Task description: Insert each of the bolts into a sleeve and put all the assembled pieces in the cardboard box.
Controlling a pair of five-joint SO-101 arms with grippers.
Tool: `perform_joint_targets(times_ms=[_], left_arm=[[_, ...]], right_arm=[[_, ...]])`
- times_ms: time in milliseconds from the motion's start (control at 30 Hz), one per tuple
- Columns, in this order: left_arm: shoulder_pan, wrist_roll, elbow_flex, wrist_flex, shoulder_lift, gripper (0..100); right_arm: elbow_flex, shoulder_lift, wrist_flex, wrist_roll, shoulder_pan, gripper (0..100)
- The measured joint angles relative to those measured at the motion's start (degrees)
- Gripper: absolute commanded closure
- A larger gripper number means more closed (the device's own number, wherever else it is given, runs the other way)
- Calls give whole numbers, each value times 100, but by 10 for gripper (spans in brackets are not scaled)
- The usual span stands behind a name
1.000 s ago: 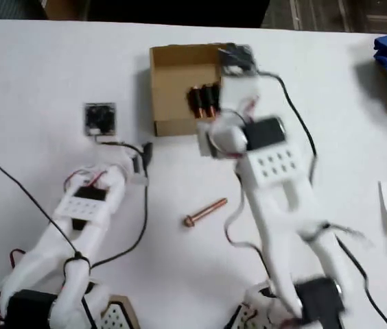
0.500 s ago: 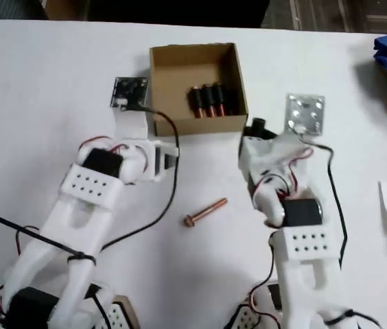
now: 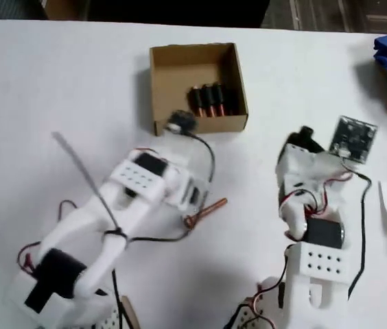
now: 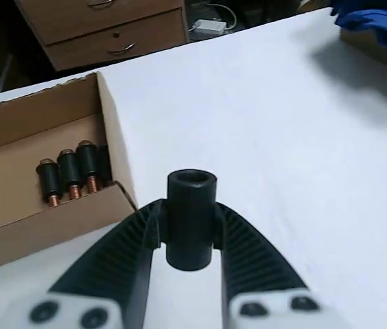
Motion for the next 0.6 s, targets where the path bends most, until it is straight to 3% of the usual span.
perform_joint_targets(times_ms=[300, 600], left_arm=[[484, -176, -563, 308, 97, 759], [897, -826, -598, 747, 756, 759]], right_arm=[[695, -835, 0, 0, 308, 979], [976, -1688, 0, 0, 308, 979]])
